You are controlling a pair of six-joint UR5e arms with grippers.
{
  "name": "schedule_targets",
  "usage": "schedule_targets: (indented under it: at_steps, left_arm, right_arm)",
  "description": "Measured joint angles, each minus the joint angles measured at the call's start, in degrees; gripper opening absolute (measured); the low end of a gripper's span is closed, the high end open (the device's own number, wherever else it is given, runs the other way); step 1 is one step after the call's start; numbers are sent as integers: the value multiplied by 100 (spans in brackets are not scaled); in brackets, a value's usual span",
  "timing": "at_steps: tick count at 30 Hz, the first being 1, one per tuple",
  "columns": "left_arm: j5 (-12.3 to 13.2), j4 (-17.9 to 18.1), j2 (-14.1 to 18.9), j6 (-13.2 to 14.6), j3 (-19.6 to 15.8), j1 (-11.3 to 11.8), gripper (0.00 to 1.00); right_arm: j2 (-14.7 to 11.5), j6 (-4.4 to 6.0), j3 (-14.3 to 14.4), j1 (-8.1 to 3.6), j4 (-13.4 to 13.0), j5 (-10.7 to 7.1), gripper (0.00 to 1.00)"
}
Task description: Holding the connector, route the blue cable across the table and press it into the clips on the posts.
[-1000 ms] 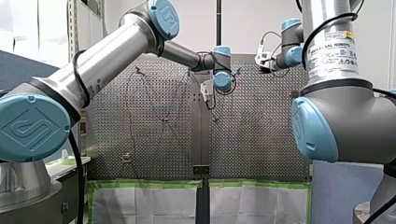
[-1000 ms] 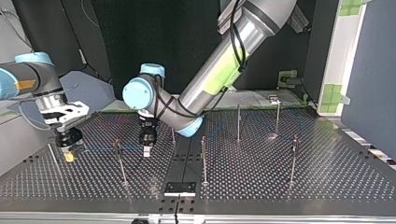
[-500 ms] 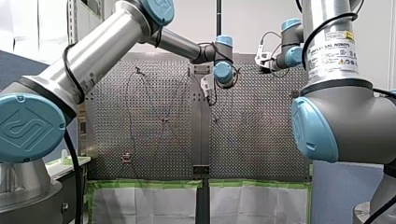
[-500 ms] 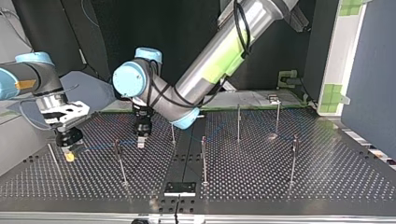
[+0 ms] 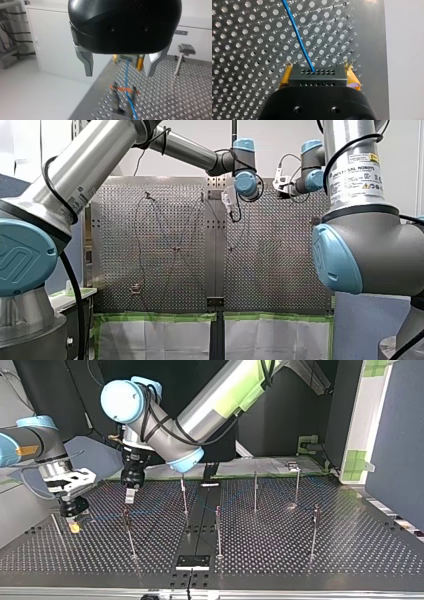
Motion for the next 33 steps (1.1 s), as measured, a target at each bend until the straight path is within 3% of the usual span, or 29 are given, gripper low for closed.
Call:
schedule_targets:
  at_steps: [8, 19, 27, 33]
  left_arm:
    - [-323, 355, 356, -48, -356, -81, 100]
    - [-600, 908, 908, -387, -908, 197, 100]
    - [-312, 1335, 1338, -702, -1336, 611, 100]
    - [-22, 1631, 1562, -706, -1631, 906, 100]
  right_arm:
    - [2, 0, 1, 15, -5, 1, 0]
    - [3, -61, 1, 56, 4, 6, 0]
    - [3, -78, 1, 90, 8, 9, 0]
    - [6, -79, 1, 117, 8, 9, 0]
